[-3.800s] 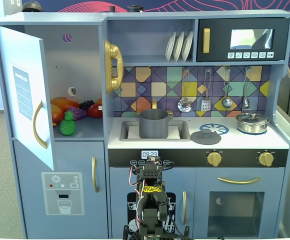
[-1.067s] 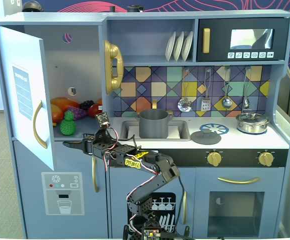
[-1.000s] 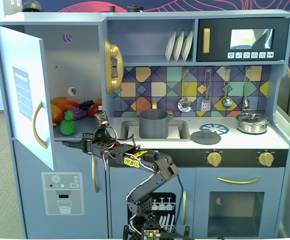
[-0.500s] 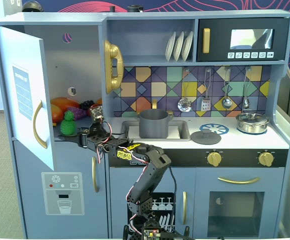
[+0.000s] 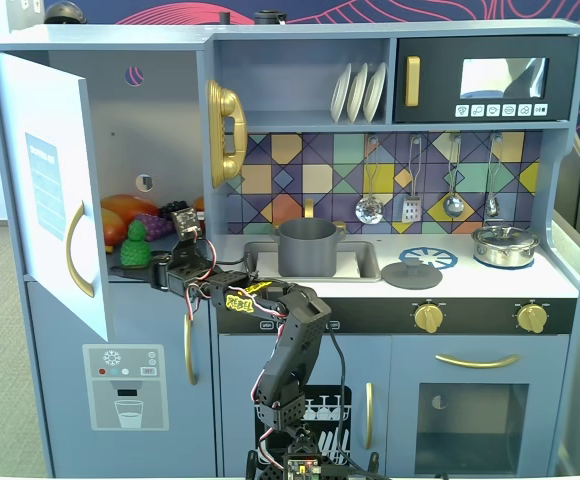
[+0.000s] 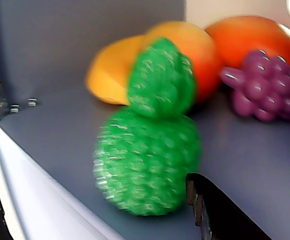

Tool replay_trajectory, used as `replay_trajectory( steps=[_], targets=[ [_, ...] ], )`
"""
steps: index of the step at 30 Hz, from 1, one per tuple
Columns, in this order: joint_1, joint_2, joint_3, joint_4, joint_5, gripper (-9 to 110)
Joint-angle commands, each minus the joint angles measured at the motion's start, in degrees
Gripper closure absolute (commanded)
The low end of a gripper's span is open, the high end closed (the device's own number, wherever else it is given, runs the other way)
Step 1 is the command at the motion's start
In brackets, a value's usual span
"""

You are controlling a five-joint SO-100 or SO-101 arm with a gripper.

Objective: Pick up the green pineapple from the left cabinet and place it in the gray recipient

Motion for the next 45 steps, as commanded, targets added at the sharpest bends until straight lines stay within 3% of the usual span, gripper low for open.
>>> replay_trajectory(
  steps=[1, 23, 25, 29, 35, 38, 45],
  targets=[
    [1.05, -0.53, -4.83, -2.37, 0.44, 58],
    [0.44, -12.83, -17.93, -2.29, 1.41, 61],
    [0.18, -13.27, -18.19, -2.2, 0.88, 69],
    [-0.7, -13.27, -17.49, -1.85, 0.79, 100],
    [-2.2, -7.56, -13.27, -3.08, -0.35, 102],
    [-2.9, 3.16, -7.03, 2.02, -10.81, 102],
    [-5.89, 35.07, -0.09, 31.55, -17.49, 102]
  ],
)
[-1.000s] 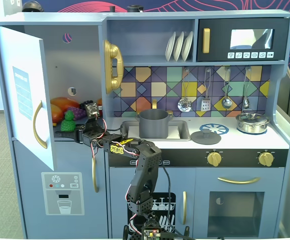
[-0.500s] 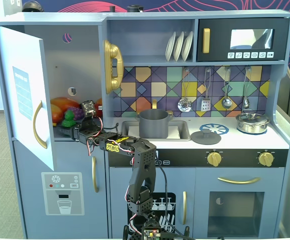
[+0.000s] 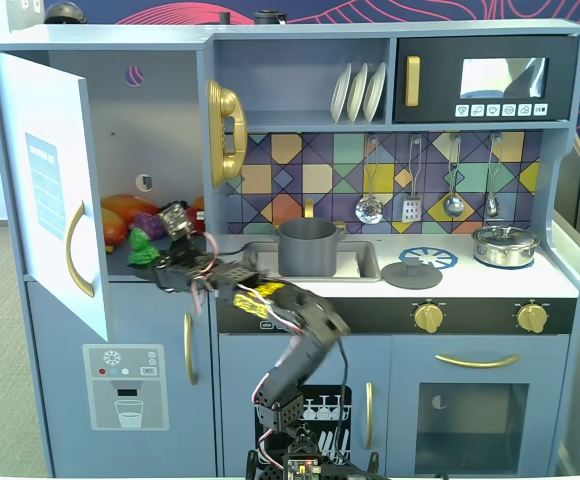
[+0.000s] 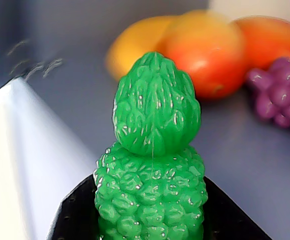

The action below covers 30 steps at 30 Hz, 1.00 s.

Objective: Pick up the green pineapple from the left cabinet and place it in the gray recipient

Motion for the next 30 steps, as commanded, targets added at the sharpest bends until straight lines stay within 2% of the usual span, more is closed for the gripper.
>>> replay_trajectory(
  steps=[1, 8, 17, 23, 30],
  targets=[
    [0.26, 20.57, -1.41, 15.03, -4.83, 102],
    [4.22, 30.76, -8.44, 28.3, -5.27, 102],
    [9.49, 34.89, -16.0, 34.89, -6.94, 102],
    [16.79, 33.84, -19.25, 34.54, -5.19, 102],
    [30.59, 28.48, -17.31, 27.25, 4.04, 102]
  ],
)
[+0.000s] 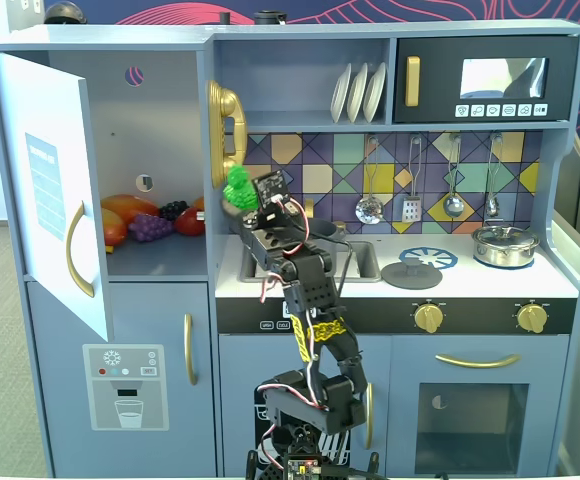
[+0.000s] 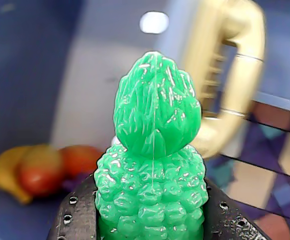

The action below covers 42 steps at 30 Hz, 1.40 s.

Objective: Pick up the green pineapple from the left cabinet and place it in the gray recipient

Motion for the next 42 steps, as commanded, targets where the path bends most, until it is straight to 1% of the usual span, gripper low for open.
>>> replay_trajectory(
  steps=[1, 3, 7, 13, 18, 22, 38, 42],
  targets=[
    [8.7, -5.19, -0.44, -6.68, 5.89, 102],
    [12.83, -8.79, 0.53, -12.66, 10.37, 102],
    [18.11, -16.96, 1.76, -23.03, 12.74, 102],
    [23.82, -29.53, -0.44, -29.27, 14.5, 102],
    [27.51, -39.02, -5.8, -30.15, 14.33, 102],
    [29.44, -43.15, -8.7, -29.62, 13.97, 102],
    [30.5, -39.02, -2.99, -20.13, 12.39, 102],
    [30.59, -39.46, -3.25, -19.51, 11.87, 102]
  ],
)
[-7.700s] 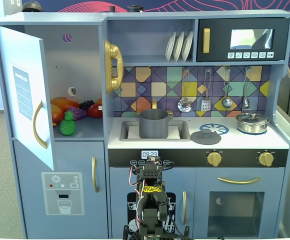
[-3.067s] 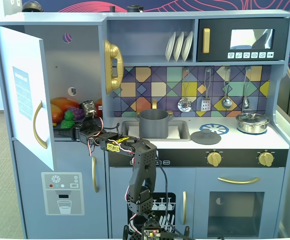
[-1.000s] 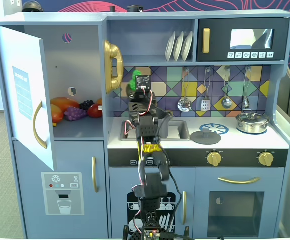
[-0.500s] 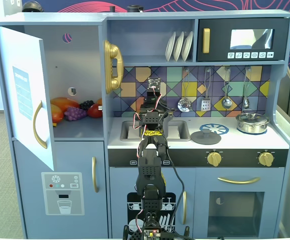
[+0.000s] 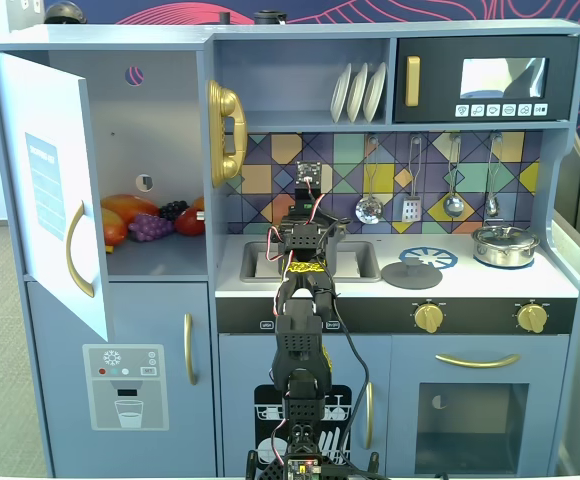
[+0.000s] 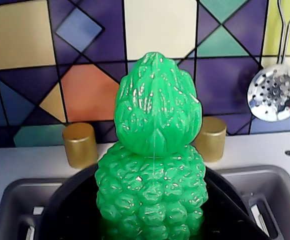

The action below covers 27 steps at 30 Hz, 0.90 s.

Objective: Pick up the green pineapple from the left cabinet and place it in the gray recipient

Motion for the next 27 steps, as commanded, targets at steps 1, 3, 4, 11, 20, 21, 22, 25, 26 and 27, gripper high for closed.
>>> replay_trajectory(
  steps=[1, 3, 4, 11, 20, 21, 22, 25, 26, 27],
  targets=[
    [0.62, 2.81, -0.62, 0.18, -1.32, 102],
    [0.62, 2.72, -0.7, 0.26, -1.41, 99],
    [0.62, 2.72, -0.79, 0.18, -0.26, 93],
    [1.32, 2.72, -1.23, -2.72, 6.68, 51],
    [0.53, 7.91, -2.64, 2.02, 4.39, 53],
    [0.35, 10.02, -2.99, 4.75, 3.69, 54],
    [0.26, 12.39, -3.52, 8.09, 3.52, 55],
    [-0.88, 20.21, -6.68, 22.76, 3.52, 56],
    [-1.41, 23.03, -7.47, 28.13, 2.9, 57],
    [-1.76, 25.84, -7.91, 33.57, 2.2, 58]
  ],
)
